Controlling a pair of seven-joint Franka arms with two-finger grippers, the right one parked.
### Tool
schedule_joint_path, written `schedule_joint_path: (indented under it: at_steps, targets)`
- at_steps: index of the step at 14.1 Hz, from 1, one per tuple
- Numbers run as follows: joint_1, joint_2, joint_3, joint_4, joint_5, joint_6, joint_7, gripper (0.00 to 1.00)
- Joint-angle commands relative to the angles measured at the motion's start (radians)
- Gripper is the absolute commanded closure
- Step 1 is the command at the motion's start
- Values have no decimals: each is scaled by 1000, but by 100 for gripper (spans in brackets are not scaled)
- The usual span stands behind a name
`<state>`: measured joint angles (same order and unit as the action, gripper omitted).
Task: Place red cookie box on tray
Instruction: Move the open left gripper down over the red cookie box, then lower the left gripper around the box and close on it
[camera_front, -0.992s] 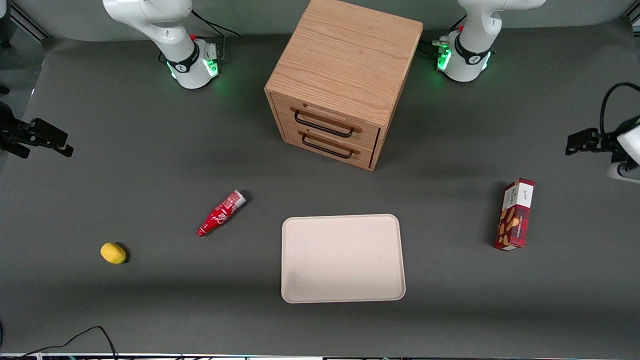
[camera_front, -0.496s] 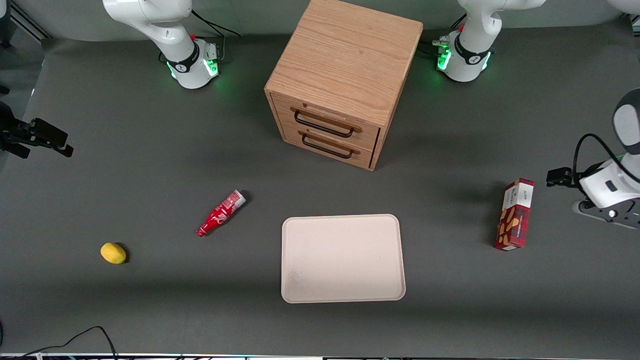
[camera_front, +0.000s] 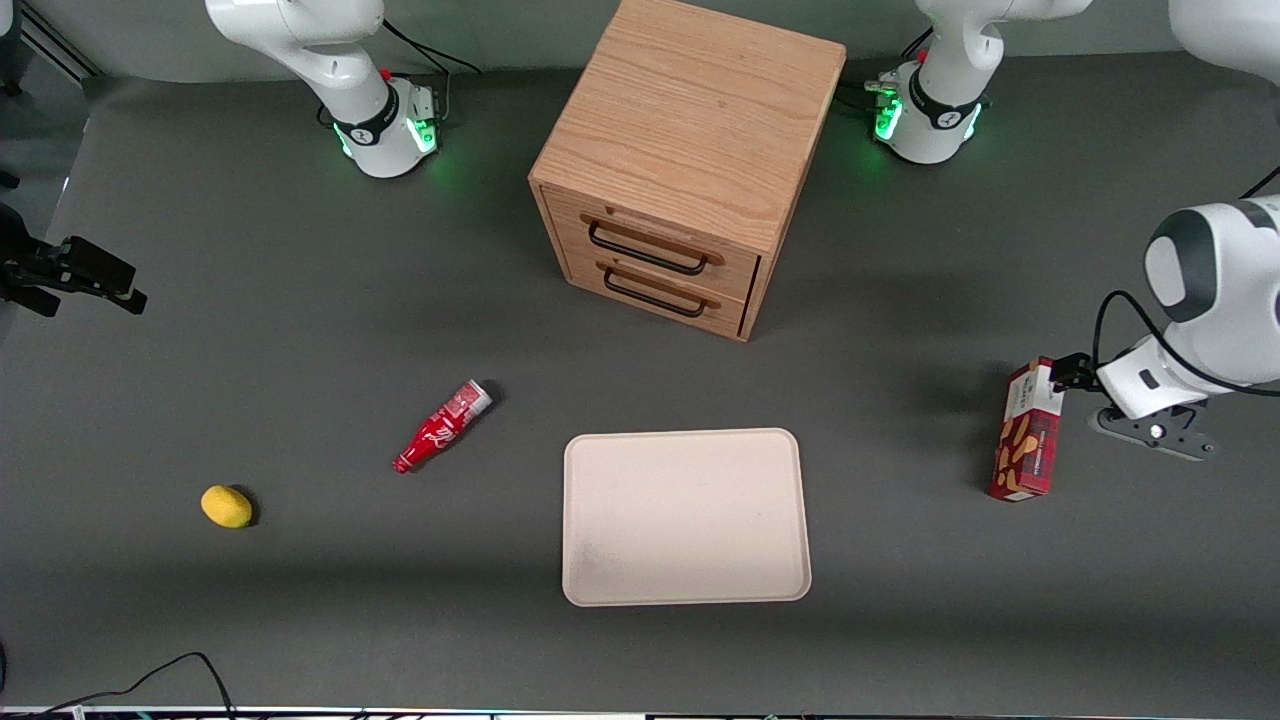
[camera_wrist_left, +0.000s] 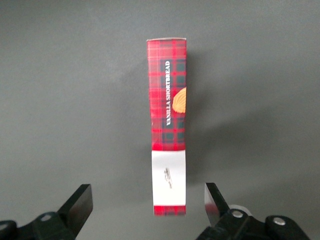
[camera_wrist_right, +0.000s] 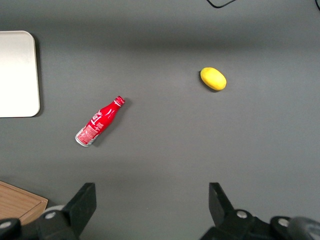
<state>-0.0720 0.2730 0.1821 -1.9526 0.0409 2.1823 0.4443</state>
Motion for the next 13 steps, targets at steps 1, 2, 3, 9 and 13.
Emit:
schedule_joint_path:
  at_steps: [1,2,3,9,13]
  targets:
    - [-12,24,4,-32,-1,101,14,0]
    - [-14,34,1,-38,-1,129,14,0]
    - [-15,44,-1,-43,-3,155,16,1]
    - [-14,100,-21,-127,-47,352,17,1]
    - [-14,115,-23,-163,-52,424,17,1]
